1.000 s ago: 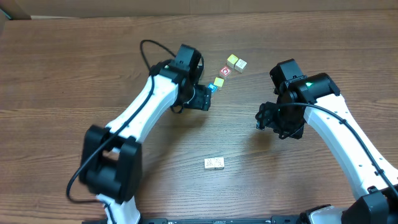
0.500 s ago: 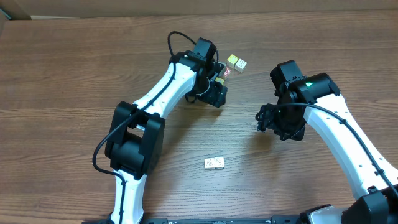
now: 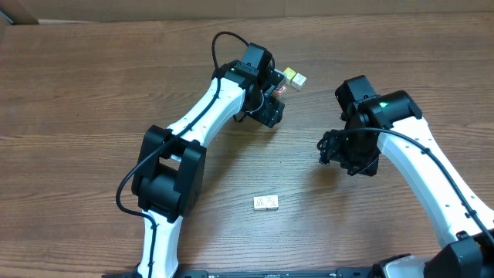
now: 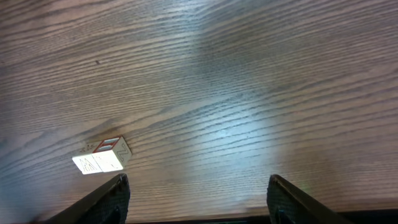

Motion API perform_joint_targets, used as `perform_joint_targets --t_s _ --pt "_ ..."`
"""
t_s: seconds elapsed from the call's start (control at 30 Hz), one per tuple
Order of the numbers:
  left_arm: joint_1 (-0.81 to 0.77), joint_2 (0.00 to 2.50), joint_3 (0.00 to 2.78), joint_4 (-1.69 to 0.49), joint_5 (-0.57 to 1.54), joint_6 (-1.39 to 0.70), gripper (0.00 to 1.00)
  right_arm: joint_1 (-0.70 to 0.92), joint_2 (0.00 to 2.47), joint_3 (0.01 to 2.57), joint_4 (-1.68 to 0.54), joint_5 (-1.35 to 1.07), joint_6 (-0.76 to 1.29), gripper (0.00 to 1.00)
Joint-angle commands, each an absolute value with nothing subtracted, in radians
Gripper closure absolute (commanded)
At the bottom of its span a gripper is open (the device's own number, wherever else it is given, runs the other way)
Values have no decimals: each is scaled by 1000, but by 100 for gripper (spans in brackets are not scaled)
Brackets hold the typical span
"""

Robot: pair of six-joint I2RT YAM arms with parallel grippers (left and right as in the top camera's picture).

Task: Flip 5 blocks
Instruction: 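Move the left gripper to the cluster and grasp the blue-printed block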

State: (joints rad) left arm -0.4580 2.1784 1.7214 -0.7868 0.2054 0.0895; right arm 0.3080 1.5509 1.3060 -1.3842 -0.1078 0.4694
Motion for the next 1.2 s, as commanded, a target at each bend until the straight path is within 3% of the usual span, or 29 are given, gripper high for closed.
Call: perform_joint_targets --t_s 0.0,0.17,0.3,0.67,1.0,1.17 --pt "-458 2204 1746 -780 192 112 19 307 1531 1326 -1394 -115 462 28" --pt "-456 2205 1746 -765 169 112 16 307 1531 1326 -1408 -115 462 28" --pt "-456 2211 1745 -754 169 112 22 307 1532 1326 -1419 -115 463 28" --pt "-454 2257 1745 -753 168 101 25 307 1532 1326 -1421 -115 462 28" --pt "-444 2257 1746 -747 146 73 57 307 1531 1326 -1420 -115 463 28" --pt "-443 2257 1747 -747 116 17 59 307 1531 1326 -1420 -115 463 28"
